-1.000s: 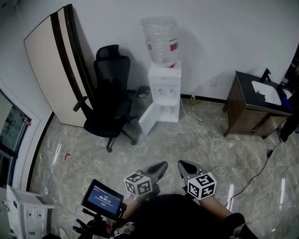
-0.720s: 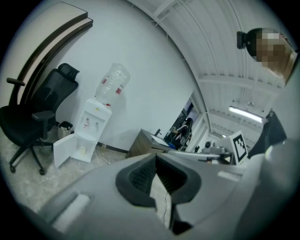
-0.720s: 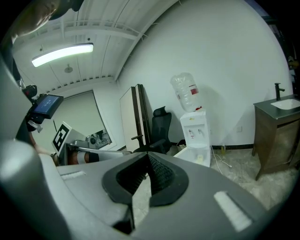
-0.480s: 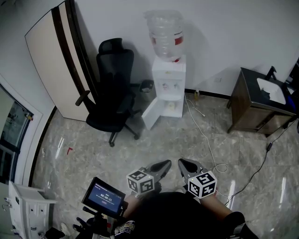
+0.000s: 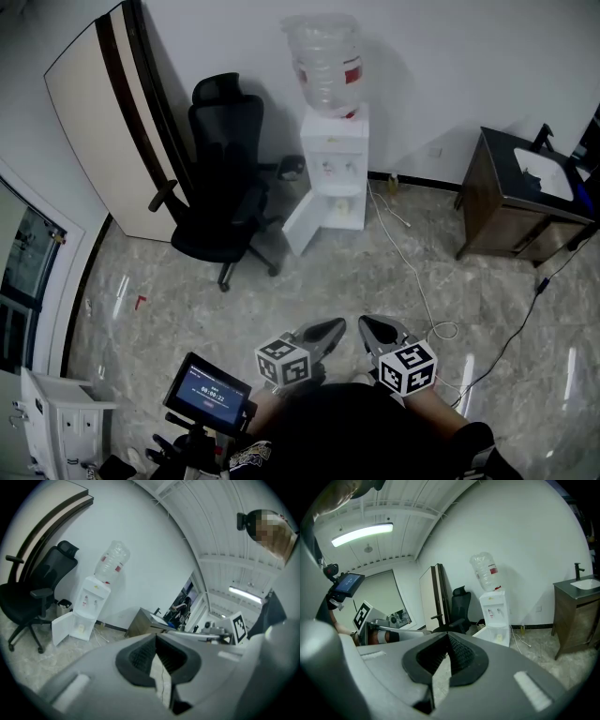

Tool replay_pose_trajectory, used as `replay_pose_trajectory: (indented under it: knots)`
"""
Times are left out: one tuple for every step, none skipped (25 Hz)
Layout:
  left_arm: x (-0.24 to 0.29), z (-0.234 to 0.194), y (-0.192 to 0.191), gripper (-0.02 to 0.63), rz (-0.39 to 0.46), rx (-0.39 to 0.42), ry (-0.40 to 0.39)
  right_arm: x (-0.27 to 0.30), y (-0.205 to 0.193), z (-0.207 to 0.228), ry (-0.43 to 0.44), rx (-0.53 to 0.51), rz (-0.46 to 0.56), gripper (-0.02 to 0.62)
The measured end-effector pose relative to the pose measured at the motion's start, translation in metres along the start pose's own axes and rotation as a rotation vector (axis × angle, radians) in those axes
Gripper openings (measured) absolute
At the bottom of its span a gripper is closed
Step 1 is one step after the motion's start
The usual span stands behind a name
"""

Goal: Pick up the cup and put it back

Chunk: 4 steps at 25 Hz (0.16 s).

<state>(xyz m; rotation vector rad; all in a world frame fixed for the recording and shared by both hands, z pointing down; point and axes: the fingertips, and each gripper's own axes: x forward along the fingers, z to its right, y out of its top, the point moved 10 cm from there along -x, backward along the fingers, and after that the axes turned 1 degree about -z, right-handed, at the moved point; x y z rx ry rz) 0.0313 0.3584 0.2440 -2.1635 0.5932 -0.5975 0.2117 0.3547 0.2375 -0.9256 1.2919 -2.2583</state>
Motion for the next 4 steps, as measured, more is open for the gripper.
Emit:
replay_pose_trajectory:
  knots:
    - [0.0003,0.0000,-0.0005,0.005,0.000,-0.001,0.000,-0.0004,-0.0007,0.0005,0.000,0.001,-0.001,0.006]
    - [0.0006,-0.0001,-0.0011,0.005,-0.001,-0.001,0.000,-0.0006,-0.0014,0.0008,0.000,0.001,-0.001,0.006]
    - [0.0009,-0.0003,-0.0015,0.005,-0.002,-0.001,0.000,-0.0008,-0.0020,0.0010,0.000,0.000,-0.001,0.006]
    - [0.0012,-0.0004,-0.0019,0.005,-0.002,0.000,-0.001,-0.0009,-0.0026,0.0012,0.000,0.000,-0.001,0.006]
